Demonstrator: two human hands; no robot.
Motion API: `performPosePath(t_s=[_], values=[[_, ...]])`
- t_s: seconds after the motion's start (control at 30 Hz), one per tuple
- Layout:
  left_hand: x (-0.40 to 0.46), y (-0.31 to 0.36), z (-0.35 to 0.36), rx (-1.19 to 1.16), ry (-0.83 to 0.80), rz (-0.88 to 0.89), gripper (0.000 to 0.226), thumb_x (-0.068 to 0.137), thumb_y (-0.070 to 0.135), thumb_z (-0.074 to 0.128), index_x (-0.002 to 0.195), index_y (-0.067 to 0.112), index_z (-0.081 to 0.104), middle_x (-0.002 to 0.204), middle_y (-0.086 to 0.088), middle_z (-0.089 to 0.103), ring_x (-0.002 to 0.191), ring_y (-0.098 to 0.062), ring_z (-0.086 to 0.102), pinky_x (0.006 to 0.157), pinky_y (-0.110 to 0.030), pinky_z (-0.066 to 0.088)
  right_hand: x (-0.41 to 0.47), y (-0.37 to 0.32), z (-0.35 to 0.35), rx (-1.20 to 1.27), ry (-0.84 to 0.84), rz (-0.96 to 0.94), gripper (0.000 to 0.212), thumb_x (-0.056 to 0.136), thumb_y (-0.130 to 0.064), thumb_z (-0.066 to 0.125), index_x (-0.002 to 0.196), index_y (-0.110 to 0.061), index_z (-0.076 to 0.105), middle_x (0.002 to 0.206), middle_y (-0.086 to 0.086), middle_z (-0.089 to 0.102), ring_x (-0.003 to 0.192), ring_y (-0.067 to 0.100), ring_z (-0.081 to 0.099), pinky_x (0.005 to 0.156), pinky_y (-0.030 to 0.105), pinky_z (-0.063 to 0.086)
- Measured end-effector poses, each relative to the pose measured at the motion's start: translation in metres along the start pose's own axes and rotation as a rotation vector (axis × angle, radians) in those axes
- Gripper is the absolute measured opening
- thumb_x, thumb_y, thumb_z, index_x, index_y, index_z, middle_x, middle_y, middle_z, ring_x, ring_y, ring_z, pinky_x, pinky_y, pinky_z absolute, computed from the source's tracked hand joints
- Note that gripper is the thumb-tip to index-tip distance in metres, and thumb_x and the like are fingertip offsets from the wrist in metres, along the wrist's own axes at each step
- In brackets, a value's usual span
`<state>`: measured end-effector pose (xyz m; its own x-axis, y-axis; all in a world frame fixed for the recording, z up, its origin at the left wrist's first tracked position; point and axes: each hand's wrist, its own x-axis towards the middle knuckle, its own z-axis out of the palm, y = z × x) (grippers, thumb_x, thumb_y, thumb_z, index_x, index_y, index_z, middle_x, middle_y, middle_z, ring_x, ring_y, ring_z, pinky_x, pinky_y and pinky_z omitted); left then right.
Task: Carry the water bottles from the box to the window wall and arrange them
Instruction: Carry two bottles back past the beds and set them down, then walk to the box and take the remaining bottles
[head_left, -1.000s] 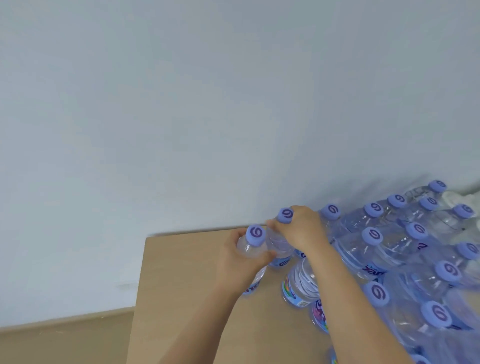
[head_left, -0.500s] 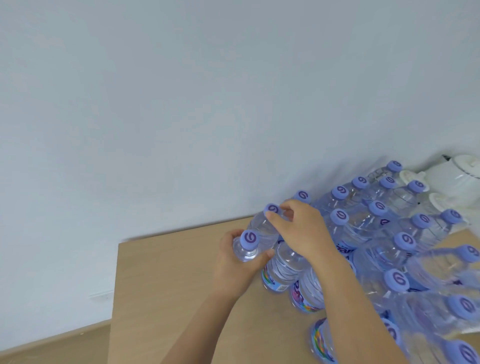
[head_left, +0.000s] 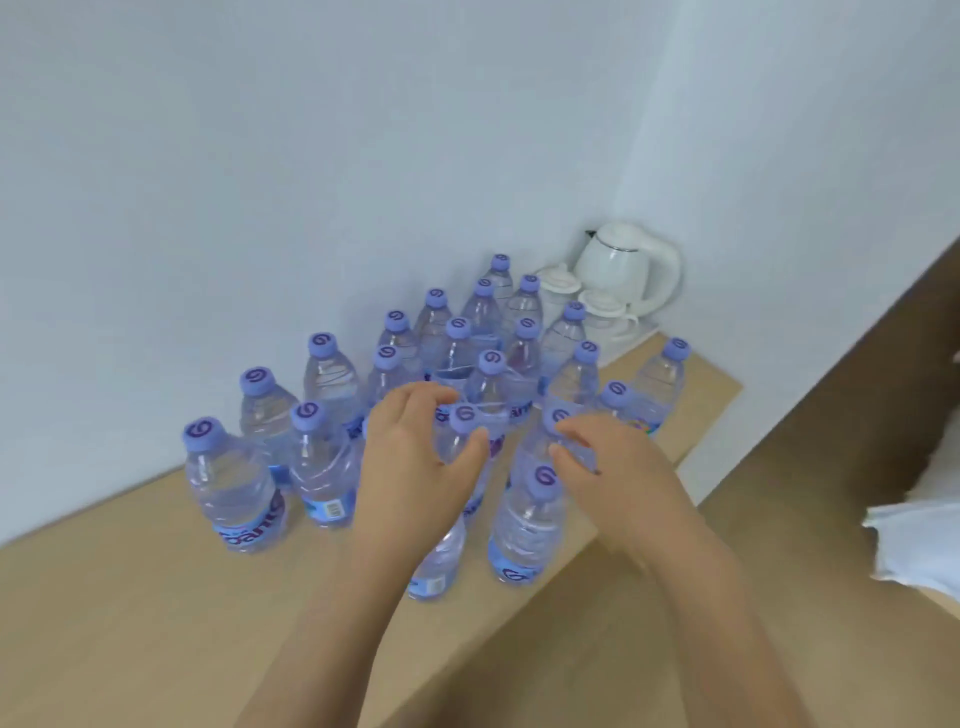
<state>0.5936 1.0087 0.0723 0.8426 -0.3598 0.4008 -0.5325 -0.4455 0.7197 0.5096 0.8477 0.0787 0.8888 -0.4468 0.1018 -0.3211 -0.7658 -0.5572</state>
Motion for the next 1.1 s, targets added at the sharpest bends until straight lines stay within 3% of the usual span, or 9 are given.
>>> performPosePath(t_s=[0.13,0.23,0.33,0.43,0.53,0.77,1.0,1.1], values=[[-0.036,0.073,0.083,0.175,-0.238,0.212,0.039,0.079,0.021,0.071,0.113,0.003,0.063,0.115,-0.012,0.058,0.112,-0.03,0.051,0.095,-0.03,0.035,-0.06,0.098,-0.055,-0.111,0.037,0.18,0.031,0.092,-0.032,0.047,0.12,-0.023,0.058,0.121,-0.005,0.059,0.109,0.015,0.053,0.083,0.028,0.04],[-0.064,0.118,0.146,0.26,-0.43,0.294,0.047,0.087,0.037,0.058,0.127,0.014,0.052,0.123,-0.003,0.053,0.116,-0.023,0.047,0.096,-0.029,0.033,-0.11,0.172,-0.088,-0.127,0.049,0.345,0.033,0.093,-0.032,0.047,0.122,-0.02,0.056,0.123,-0.004,0.057,0.11,0.013,0.052,0.086,0.027,0.042],[-0.09,0.154,0.201,0.252,-0.587,0.34,0.046,0.089,0.041,0.052,0.128,0.018,0.047,0.125,0.0,0.049,0.113,-0.02,0.048,0.089,-0.029,0.037,-0.159,0.233,-0.114,-0.138,0.061,0.532,0.032,0.093,-0.029,0.047,0.116,-0.01,0.059,0.118,0.005,0.059,0.104,0.021,0.057,0.09,0.035,0.045],[-0.11,0.187,0.249,0.262,-0.686,0.4,0.045,0.089,0.044,0.051,0.128,0.023,0.044,0.125,0.007,0.046,0.104,-0.017,0.052,0.074,-0.025,0.034,-0.197,0.279,-0.132,-0.185,0.05,0.63,0.039,0.095,-0.033,0.045,0.13,-0.018,0.052,0.133,-0.001,0.052,0.118,0.018,0.051,0.095,0.028,0.038],[-0.117,0.216,0.294,0.257,-0.762,0.457,0.045,0.089,0.045,0.051,0.126,0.02,0.045,0.126,0.006,0.046,0.1,-0.017,0.054,0.079,-0.027,0.043,-0.215,0.316,-0.144,-0.2,0.053,0.668,0.039,0.095,-0.032,0.043,0.131,-0.019,0.049,0.135,-0.001,0.05,0.122,0.018,0.046,0.098,0.03,0.037],[-0.095,0.259,0.395,0.282,-0.925,0.534,0.044,0.089,0.046,0.051,0.123,0.019,0.046,0.12,0.004,0.049,0.102,-0.016,0.052,0.083,-0.03,0.043,-0.196,0.389,-0.169,-0.184,0.055,0.692,0.041,0.093,-0.027,0.042,0.133,-0.018,0.047,0.134,0.0,0.048,0.124,0.018,0.039,0.101,0.031,0.035],[-0.028,0.313,0.521,0.252,-1.001,0.562,0.043,0.09,0.045,0.052,0.126,0.022,0.045,0.119,0.005,0.05,0.108,-0.017,0.05,0.082,-0.029,0.04,-0.121,0.484,-0.223,-0.193,0.075,0.732,0.043,0.094,-0.024,0.041,0.136,-0.018,0.043,0.138,-0.003,0.044,0.127,0.016,0.036,0.099,0.026,0.033],[0.008,0.343,0.575,0.288,-1.013,0.605,0.044,0.091,0.045,0.05,0.128,0.021,0.043,0.118,0.004,0.049,0.104,-0.017,0.052,0.077,-0.027,0.034,-0.081,0.527,-0.255,-0.213,0.041,0.778,0.036,0.094,-0.024,0.04,0.127,-0.012,0.048,0.131,0.0,0.048,0.12,0.018,0.04,0.094,0.029,0.039]])
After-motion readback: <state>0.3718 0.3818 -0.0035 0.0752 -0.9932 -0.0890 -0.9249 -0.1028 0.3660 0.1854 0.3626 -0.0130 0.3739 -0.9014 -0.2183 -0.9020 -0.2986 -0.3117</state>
